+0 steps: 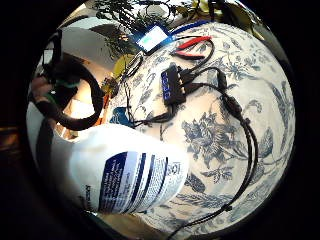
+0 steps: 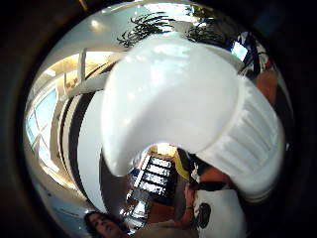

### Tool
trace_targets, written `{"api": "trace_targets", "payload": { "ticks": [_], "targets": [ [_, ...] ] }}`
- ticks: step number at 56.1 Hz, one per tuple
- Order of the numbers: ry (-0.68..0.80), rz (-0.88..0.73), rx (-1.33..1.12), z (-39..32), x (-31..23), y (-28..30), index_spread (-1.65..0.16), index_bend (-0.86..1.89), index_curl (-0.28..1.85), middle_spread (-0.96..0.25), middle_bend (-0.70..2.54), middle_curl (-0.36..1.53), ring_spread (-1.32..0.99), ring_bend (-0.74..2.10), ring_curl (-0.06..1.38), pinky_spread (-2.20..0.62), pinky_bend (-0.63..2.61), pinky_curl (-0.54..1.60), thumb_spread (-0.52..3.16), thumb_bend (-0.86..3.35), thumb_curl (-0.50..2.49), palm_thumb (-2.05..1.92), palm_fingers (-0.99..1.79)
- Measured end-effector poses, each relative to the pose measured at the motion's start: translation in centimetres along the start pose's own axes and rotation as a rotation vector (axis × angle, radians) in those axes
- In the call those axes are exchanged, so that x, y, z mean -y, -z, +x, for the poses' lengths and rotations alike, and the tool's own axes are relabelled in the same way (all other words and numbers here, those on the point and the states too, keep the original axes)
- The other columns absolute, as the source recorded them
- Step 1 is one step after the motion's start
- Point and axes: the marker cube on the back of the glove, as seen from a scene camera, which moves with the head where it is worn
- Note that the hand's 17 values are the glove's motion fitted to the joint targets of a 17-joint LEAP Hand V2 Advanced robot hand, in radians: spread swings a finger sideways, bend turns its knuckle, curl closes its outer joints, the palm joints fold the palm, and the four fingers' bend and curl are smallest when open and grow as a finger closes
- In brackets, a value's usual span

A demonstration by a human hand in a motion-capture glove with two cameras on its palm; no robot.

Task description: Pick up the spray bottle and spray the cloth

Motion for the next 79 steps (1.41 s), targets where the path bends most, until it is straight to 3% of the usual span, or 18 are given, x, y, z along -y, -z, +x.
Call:
{"api": "trace_targets", "payload": {
  "ticks": [8, 18, 28, 38, 46, 58, 72, 79],
  "targets": [
    [-0.032, -0.033, 0.110, -2.0, 0.1, 0.1, -0.24, 0.09, 0.32, -0.09, 0.40, 0.43, -0.14, 0.51, 0.39, -0.10, 0.29, 0.36, 0.88, 0.05, 0.43, 0.88, 1.31],
    [0.049, -0.063, 0.201, -7.0, -1.6, 2.6, -0.25, 0.23, 0.36, -0.11, 0.52, 0.50, -0.15, 0.61, 0.44, -0.20, 0.39, 0.41, 0.69, 0.03, 0.52, 1.01, 1.38],
    [0.171, -0.374, 0.064, -14.5, -3.9, 3.5, -0.26, 0.35, 0.45, -0.14, 0.59, 0.54, -0.18, 0.68, 0.48, -0.26, 0.42, 0.43, 0.51, -0.02, 0.60, 1.02, 1.41],
    [0.048, -0.814, -0.243, -20.0, -7.4, 0.5, -0.26, 0.38, 0.51, -0.16, 0.63, 0.56, -0.19, 0.74, 0.50, -0.28, 0.45, 0.45, 0.43, -0.02, 0.66, 1.01, 1.39],
    [-0.087, -1.064, -0.541, -19.0, -9.1, -3.0, -0.26, 0.38, 0.54, -0.16, 0.64, 0.57, -0.19, 0.76, 0.51, -0.28, 0.47, 0.45, 0.40, -0.02, 0.70, 1.01, 1.37],
    [-0.262, -1.300, -0.901, -12.4, -12.5, -7.9, -0.26, 0.35, 0.57, -0.16, 0.66, 0.58, -0.19, 0.75, 0.51, -0.28, 0.50, 0.46, 0.40, -0.02, 0.75, 1.02, 1.35],
    [-0.511, -1.491, -1.023, -4.1, -15.2, -10.5, -0.27, 0.31, 0.60, -0.16, 0.65, 0.58, -0.19, 0.75, 0.51, -0.27, 0.53, 0.46, 0.44, -0.02, 0.80, 1.03, 1.32],
    [-0.475, -1.467, -0.959, -5.0, -14.9, -11.5, -0.27, 0.27, 0.61, -0.16, 0.64, 0.59, -0.19, 0.75, 0.51, -0.26, 0.54, 0.46, 0.48, -0.01, 0.82, 1.03, 1.30]
  ]
}}
